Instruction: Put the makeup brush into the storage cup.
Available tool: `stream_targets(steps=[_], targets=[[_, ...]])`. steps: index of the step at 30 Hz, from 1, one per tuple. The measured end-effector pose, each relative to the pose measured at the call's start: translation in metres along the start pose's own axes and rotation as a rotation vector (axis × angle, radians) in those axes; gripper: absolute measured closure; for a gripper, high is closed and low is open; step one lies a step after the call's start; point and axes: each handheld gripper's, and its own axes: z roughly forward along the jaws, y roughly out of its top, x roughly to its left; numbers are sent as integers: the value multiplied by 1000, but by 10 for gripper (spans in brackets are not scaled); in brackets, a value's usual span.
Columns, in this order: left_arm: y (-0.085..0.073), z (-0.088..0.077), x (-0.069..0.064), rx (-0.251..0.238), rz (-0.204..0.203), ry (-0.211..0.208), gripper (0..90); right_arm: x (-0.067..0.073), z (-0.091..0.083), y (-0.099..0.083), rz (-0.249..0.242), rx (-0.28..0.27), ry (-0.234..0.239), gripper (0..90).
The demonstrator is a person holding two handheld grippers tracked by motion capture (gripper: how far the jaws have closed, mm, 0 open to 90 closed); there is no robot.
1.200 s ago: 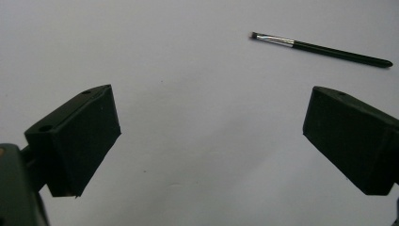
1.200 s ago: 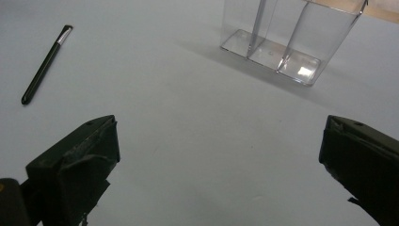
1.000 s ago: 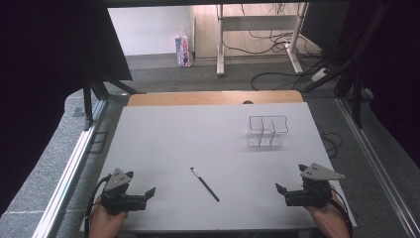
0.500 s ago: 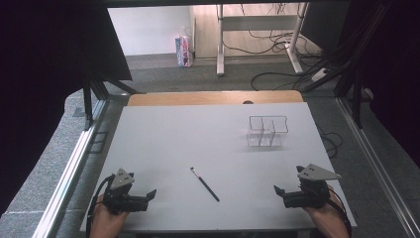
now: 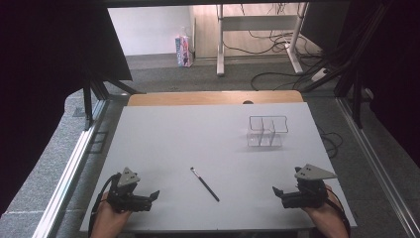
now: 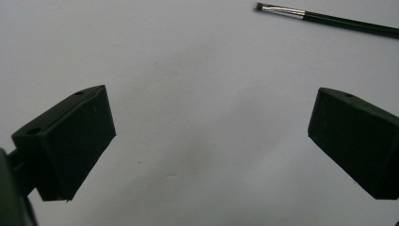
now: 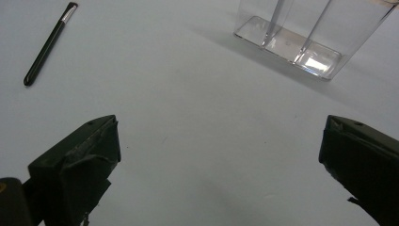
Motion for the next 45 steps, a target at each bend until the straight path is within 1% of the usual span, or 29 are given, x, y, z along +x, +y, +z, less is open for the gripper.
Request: stream_targets(steps=[2, 6, 8, 10, 13, 14, 17, 22, 23, 24, 25, 30, 32, 36, 39, 40, 44, 45], targets=[[3, 1, -2, 4, 16, -7, 13, 0, 0, 0, -2, -1, -1, 0], [10, 5, -7, 3, 64, -29, 4, 0, 0, 0, 2, 3, 2, 0], [13, 7, -8, -12, 80, -46, 0, -1, 0, 0, 5, 3, 4, 0], [16, 8, -10, -22, 86, -55, 0, -1, 1, 0, 7, 4, 7, 0], [21, 8, -12, -32, 78, -68, 0, -1, 1, 0, 8, 10, 10, 0], [24, 9, -15, -32, 79, -80, 0, -1, 1, 0, 9, 13, 11, 0], [27, 9, -17, -34, 90, -81, 0, -2, 1, 0, 13, 10, 6, 0], [35, 14, -20, -17, 112, -105, 0, -3, 1, -1, 26, 11, -3, 0], [36, 15, -21, -10, 119, -111, 0, -3, 1, -1, 26, 11, -3, 0], [39, 19, -23, 8, 122, -125, 0, -3, 1, -1, 26, 11, -3, 0], [41, 21, -23, 13, 128, -129, 0, -3, 1, -1, 30, 8, -4, 0], [47, 26, -25, 25, 136, -130, 0, -3, 2, -1, 40, 8, -3, 0], [52, 28, -25, 40, 149, -125, 0, -3, 2, -1, 37, 10, -4, 0], [57, 32, -26, 48, 152, -131, 0, -3, 2, -1, 32, 12, -4, 0], [61, 35, -28, 59, 156, -133, 3, -3, 1, -1, 40, 3, -2, 0], [62, 37, -28, 62, 156, -138, 4, -3, 1, -1, 49, -3, 0, 0], [68, 43, -31, 89, 188, -148, 12, -4, 1, -1, 55, -12, -3, 0], [69, 45, -32, 98, 203, -150, 13, -4, 1, -1, 54, -12, -6, 0]])
